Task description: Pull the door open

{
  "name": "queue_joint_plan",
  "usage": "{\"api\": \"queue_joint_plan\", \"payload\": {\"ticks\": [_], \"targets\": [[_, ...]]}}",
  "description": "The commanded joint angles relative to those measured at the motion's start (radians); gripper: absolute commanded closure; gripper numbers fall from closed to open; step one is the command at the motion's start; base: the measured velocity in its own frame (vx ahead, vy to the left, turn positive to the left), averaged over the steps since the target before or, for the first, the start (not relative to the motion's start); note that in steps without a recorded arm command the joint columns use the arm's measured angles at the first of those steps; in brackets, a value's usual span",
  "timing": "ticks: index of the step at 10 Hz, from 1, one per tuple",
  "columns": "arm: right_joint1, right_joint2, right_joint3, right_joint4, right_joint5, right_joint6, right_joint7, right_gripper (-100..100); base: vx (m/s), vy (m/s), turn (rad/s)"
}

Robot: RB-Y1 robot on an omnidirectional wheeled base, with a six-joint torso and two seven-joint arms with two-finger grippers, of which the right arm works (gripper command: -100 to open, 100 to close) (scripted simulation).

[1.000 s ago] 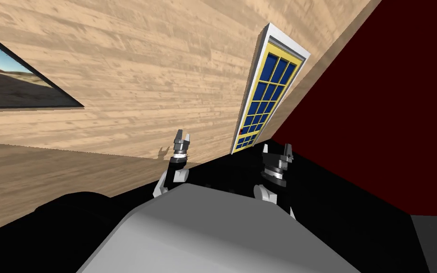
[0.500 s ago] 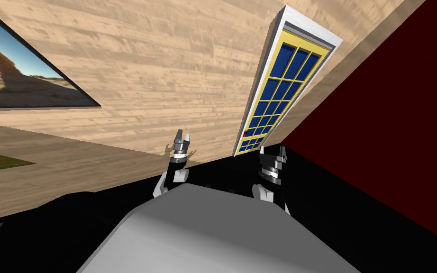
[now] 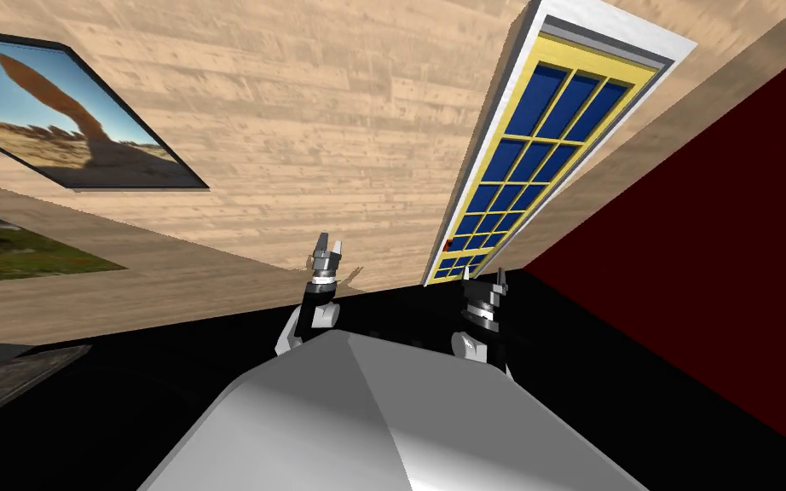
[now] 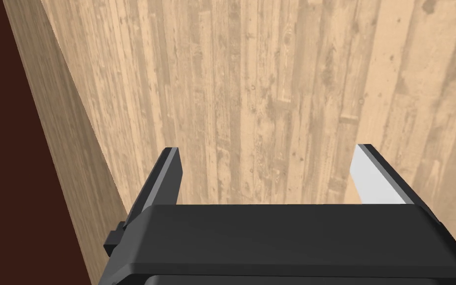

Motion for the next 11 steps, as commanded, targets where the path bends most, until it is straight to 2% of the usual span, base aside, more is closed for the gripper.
{"api": "queue_joint_plan", "payload": {"ticks": [1,6,7,8,11], "targets": [[-0.006,-0.008,0.000,0.030,-0.022,-0.010,-0.027,-100,0.066,-0.122,0.180],[-0.032,-0.029,0.002,0.136,-0.088,-0.045,-0.104,-100,0.063,-0.118,0.199],[-0.042,-0.036,0.003,0.180,-0.116,-0.060,-0.137,-100,0.062,-0.154,0.277],[-0.042,-0.036,0.003,0.180,-0.116,-0.060,-0.137,-100,0.051,-0.130,0.178],[-0.059,-0.047,0.004,0.249,-0.160,-0.082,-0.187,-100,0.042,-0.122,0.196]]}}
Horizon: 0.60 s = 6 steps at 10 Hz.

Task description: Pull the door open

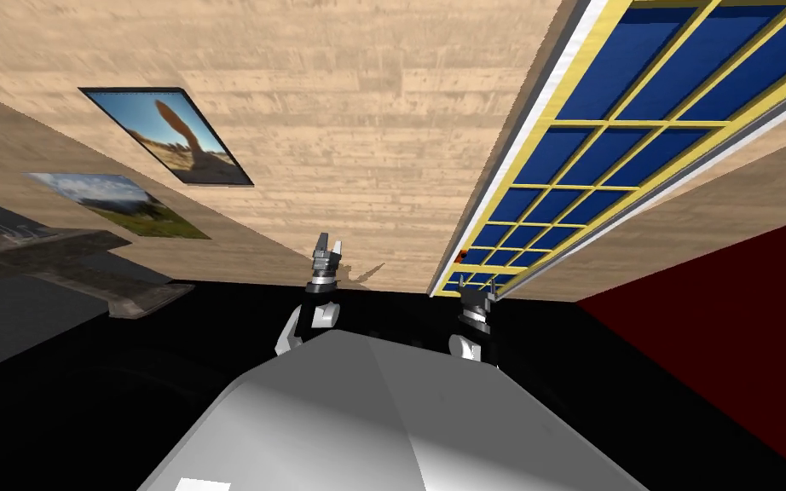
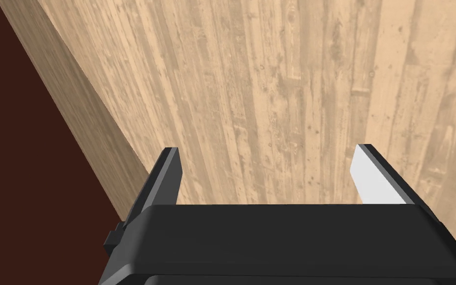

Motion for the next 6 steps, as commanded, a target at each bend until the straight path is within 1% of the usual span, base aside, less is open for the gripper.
{"api": "queue_joint_plan", "payload": {"ticks": [1,3,6], "targets": [[-0.014,-0.006,-0.001,0.042,-0.024,-0.013,-0.029,-100,0.021,-0.129,0.193],[-0.025,-0.012,0.000,0.090,-0.054,-0.028,-0.064,-100,0.032,-0.123,0.213],[-0.042,-0.022,0.002,0.161,-0.099,-0.052,-0.116,-100,0.031,-0.150,0.205]]}}
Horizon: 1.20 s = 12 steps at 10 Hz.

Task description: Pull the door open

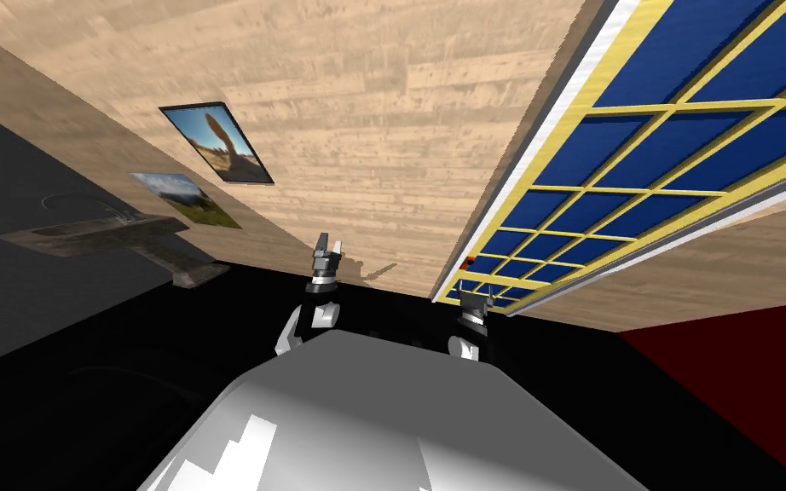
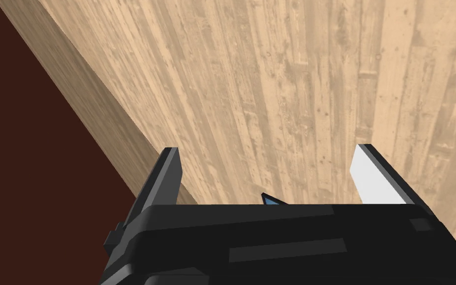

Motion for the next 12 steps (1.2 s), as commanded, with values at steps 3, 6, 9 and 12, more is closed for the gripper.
{"api": "queue_joint_plan", "payload": {"ticks": [3,6,9,12], "targets": [[-0.024,-0.009,0.003,0.094,-0.053,-0.033,-0.065,-100,0.011,-0.127,0.202],[-0.041,-0.017,0.004,0.164,-0.098,-0.056,-0.116,-100,0.014,-0.135,0.210],[-0.058,-0.024,0.006,0.233,-0.141,-0.078,-0.167,-100,-0.002,-0.147,0.191],[-0.074,-0.030,0.007,0.299,-0.183,-0.100,-0.215,-100,0.002,-0.135,0.228]]}}
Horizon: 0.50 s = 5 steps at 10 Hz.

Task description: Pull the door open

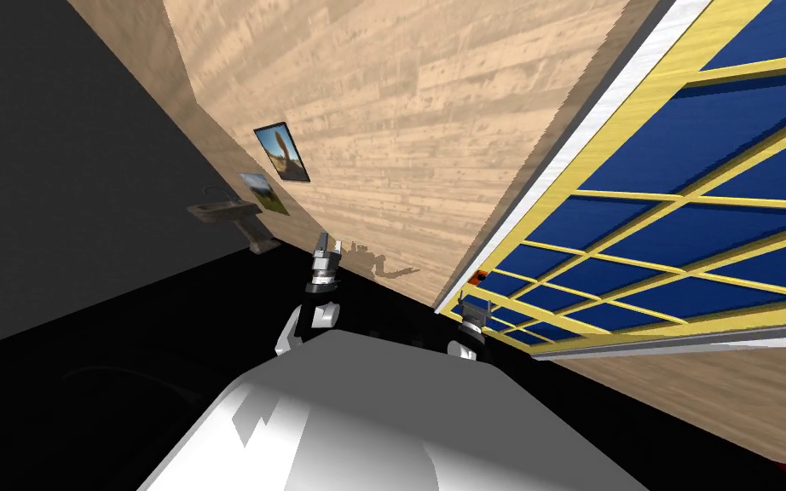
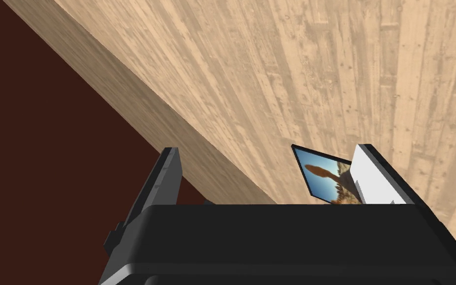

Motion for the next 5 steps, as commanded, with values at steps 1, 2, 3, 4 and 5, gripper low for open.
{"api": "queue_joint_plan", "payload": {"ticks": [1,2,3,4,5], "targets": [[-0.012,-0.005,0.001,0.042,-0.022,-0.016,-0.030,-100,-0.015,-0.129,0.172],[-0.017,-0.007,0.001,0.064,-0.036,-0.023,-0.046,-100,-0.028,-0.123,0.204],[-0.022,-0.009,0.001,0.085,-0.050,-0.030,-0.062,-100,-0.009,-0.140,0.233],[-0.027,-0.010,0.002,0.105,-0.062,-0.036,-0.076,-100,-0.016,-0.141,0.160],[-0.032,-0.012,0.002,0.124,-0.074,-0.043,-0.091,-100,-0.031,-0.118,0.184]]}}
